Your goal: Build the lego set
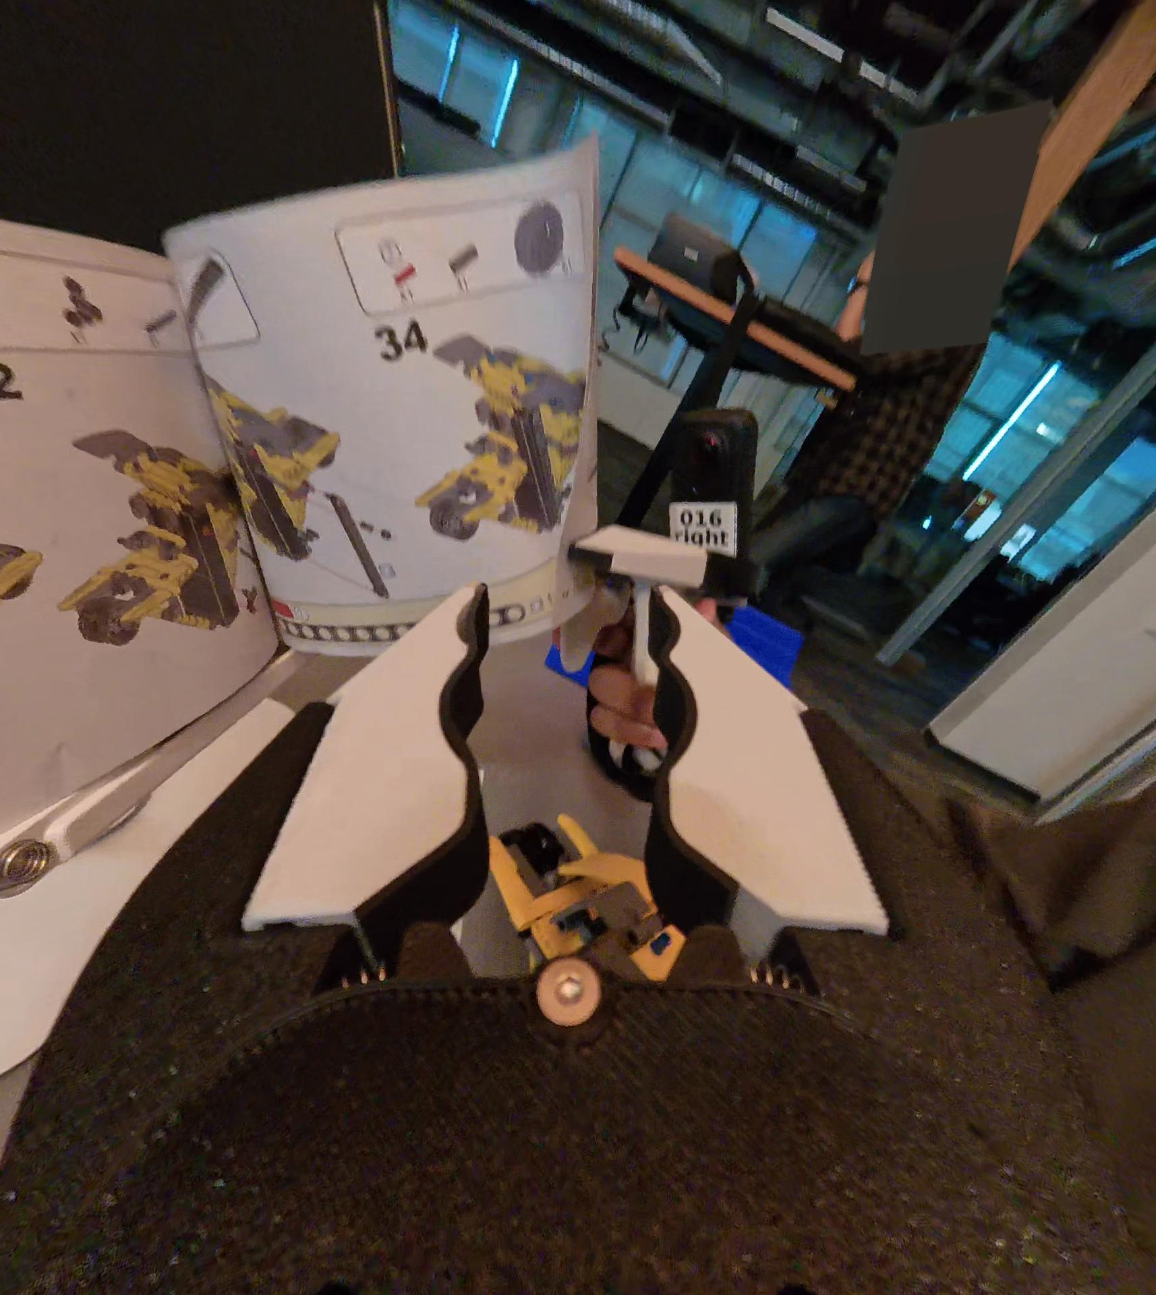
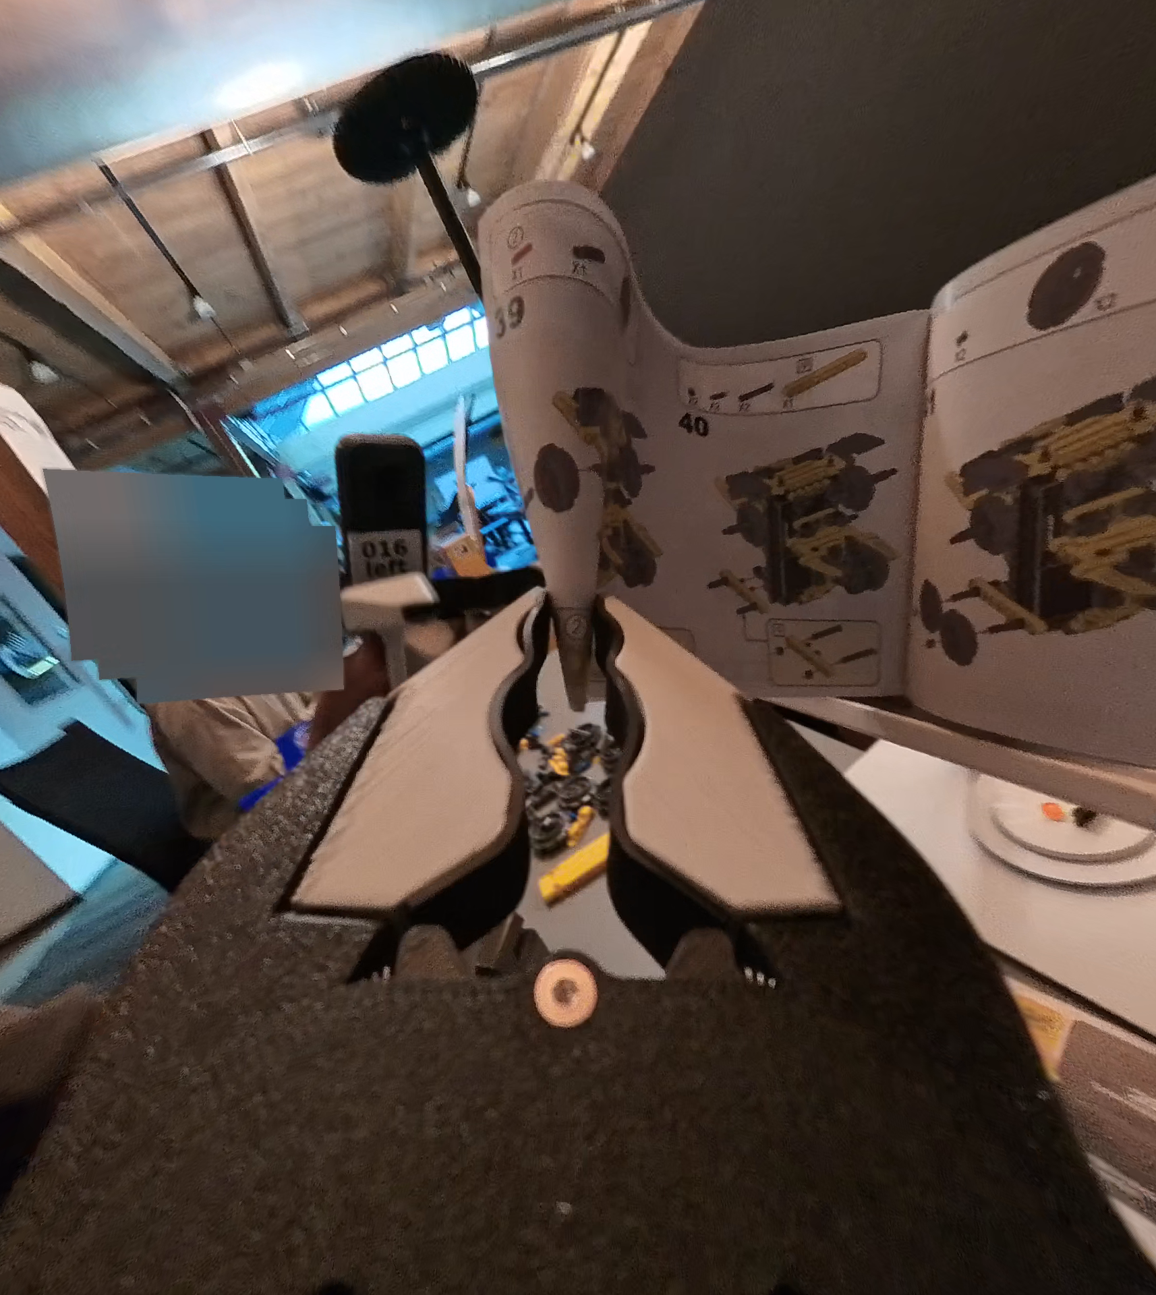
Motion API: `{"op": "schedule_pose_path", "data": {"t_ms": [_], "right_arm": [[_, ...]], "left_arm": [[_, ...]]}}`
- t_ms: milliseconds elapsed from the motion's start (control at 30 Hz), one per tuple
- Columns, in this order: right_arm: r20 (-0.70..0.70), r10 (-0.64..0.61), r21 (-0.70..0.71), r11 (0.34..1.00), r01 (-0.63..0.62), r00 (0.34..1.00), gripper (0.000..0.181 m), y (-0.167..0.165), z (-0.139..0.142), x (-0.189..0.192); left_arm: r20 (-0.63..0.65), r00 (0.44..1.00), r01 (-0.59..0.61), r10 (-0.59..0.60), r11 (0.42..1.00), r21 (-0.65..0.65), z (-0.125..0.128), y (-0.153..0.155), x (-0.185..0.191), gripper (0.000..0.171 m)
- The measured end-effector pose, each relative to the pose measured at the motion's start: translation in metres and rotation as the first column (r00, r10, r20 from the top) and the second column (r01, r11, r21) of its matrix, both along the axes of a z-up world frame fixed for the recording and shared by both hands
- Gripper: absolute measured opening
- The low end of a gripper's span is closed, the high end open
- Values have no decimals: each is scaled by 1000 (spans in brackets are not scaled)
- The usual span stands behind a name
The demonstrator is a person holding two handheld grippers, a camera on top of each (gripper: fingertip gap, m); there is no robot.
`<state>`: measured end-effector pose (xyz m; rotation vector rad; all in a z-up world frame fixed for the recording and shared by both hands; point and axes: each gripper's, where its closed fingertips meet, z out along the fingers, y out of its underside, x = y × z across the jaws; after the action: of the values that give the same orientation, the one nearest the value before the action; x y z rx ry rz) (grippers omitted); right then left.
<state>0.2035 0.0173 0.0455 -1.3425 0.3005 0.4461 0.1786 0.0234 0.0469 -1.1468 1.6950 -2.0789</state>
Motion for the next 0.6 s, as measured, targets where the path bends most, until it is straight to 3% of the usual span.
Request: {"op": "schedule_pose_path", "data": {"t_ms": [167, 267, 600], "right_arm": [[-121, 59, 71, 996, -51, 991, 10, -5, 4, 6], [-136, 69, 78, 995, -59, 988, 11, -4, 4, 5], [-116, 59, 70, 996, -51, 991, 15, -2, 8, 0]], "left_arm": [[-23, 999, 46, -43, 990, 136, -22, -21, 3, 41], [-3, 1000, -2, 2, 978, 207, -28, -26, 10, 41], [93, 994, -65, 50, 983, 172, -11, -27, 12, 9]]}}
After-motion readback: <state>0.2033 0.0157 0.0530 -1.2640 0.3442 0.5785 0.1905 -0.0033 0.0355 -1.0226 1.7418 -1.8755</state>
